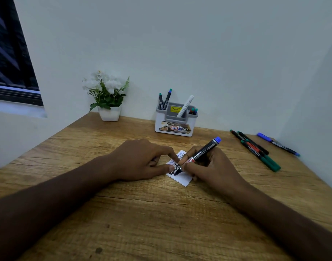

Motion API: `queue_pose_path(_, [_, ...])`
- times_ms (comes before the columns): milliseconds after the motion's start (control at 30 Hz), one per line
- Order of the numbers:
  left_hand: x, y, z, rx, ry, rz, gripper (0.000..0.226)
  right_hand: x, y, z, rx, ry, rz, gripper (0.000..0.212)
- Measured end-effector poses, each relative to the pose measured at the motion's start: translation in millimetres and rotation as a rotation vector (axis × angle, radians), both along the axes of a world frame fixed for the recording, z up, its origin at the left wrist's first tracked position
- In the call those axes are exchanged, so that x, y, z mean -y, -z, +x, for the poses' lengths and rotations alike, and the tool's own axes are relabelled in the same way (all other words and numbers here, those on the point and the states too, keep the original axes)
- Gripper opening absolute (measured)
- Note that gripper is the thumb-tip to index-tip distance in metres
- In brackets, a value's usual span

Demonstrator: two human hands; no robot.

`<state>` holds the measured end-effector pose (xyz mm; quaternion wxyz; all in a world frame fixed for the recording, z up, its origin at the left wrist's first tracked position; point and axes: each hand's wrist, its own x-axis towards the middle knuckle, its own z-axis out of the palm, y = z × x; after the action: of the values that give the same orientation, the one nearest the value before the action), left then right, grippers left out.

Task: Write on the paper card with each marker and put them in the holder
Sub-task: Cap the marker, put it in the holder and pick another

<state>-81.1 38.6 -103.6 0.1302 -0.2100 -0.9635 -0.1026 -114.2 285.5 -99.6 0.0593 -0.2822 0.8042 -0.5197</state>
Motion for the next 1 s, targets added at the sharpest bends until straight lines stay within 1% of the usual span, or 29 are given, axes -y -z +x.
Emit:
queue_pose_path(200, [-1.0, -1.4, 1.0, 0.014, -0.002, -0.005, 0.045, 0.6, -0.4, 0.5, -0.011, -0.009, -0.008, 0.013])
queue_pose_path(467, [-0.5, 0.5, 0.5, -0.006, -0.001, -0.003, 0.045, 0.6, -0.6, 1.6, -0.036, -0.014, 0.002, 0.015])
queue_pose_path(633, [0.0, 0.6, -0.6, 0.0, -0.004, -0.009, 0.043, 0.9, -0.1, 1.5, -0.064, -0.013, 0.039, 0.014])
queue_pose_path(767, [-0.5, 0.4, -0.5, 0.001, -0.004, -0.011, 0.042, 0.8, 0.6, 1.4, -0.078, -0.018, 0.034, 0.015])
queue_pose_path(933, [-0.7, -0.1, -0.1, 0.001, -0.008, -0.012, 0.038, 0.2, 0.9, 0.4, -0.053, -0.011, 0.035, 0.009])
queue_pose_path(1000, [-0.9, -0.3, -0.1, 0.002, -0.007, -0.013, 0.038, 0.3, 1.7, 0.3, -0.061, -0.016, 0.026, 0.011])
